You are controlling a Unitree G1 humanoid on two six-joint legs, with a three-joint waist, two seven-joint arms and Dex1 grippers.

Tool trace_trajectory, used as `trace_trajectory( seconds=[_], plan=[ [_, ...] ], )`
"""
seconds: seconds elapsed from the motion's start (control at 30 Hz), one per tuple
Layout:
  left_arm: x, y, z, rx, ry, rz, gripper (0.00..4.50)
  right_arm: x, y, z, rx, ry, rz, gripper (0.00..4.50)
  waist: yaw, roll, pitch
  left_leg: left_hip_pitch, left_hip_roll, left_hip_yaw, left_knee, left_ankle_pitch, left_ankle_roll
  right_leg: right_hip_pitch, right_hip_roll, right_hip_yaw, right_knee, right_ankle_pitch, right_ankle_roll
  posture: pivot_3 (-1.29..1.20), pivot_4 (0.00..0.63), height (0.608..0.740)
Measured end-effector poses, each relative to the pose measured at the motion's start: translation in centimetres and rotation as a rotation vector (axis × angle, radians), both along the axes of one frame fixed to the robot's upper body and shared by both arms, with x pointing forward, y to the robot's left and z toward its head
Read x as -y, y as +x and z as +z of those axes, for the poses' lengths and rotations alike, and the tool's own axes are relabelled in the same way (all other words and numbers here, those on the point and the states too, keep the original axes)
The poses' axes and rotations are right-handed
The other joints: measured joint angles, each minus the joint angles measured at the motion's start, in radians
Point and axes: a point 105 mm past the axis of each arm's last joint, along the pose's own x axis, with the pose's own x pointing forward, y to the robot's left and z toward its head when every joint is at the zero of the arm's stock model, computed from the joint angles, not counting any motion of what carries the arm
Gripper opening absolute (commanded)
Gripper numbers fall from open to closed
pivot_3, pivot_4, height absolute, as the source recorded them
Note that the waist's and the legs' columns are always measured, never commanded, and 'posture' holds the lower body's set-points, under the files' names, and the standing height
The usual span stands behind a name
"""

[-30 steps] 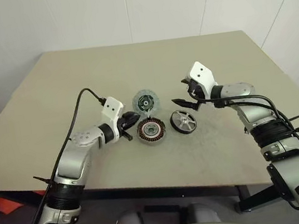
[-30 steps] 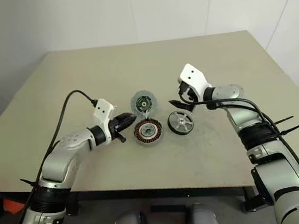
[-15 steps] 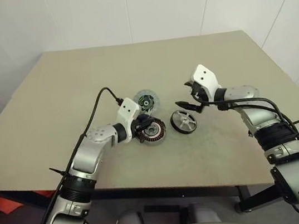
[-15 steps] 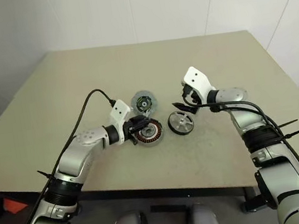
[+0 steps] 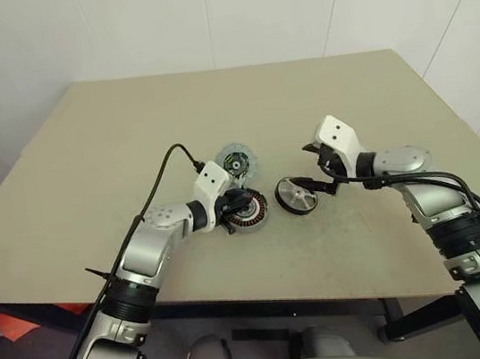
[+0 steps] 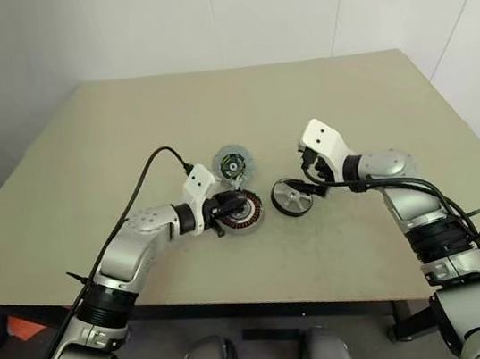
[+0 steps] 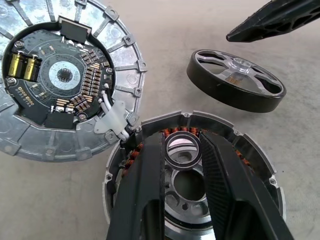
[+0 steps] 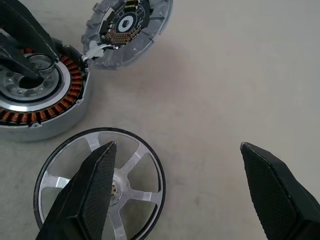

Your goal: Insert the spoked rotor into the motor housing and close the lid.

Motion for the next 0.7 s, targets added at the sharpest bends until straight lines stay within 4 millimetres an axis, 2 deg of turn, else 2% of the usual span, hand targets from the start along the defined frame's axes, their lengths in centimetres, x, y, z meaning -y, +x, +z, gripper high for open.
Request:
trace_trajectory(
  seconds=[0.2,0.7],
  plan=[
    [0.15,-0.03,-0.24,-0.01,-0.003,-0.004,0.69,-0.48,-0.58,0.17,-0.01,0.013,0.017,4.5,0.001,0.0,0.0,0.0,0.0,0.0,0.0,0.0,0.0,0.0,0.0,0.0,0.0,0.0,0.0,0.0,0.0,0.74],
    [0.17,0.0,-0.98,-0.035,0.011,-0.004,0.69,-0.41,-0.35,0.38,0.002,0.013,-0.002,4.5,0.003,0.0,0.0,0.0,0.0,0.0,0.0,0.0,0.0,0.0,0.0,0.0,0.0,0.0,0.0,0.0,0.0,0.74]
  ],
)
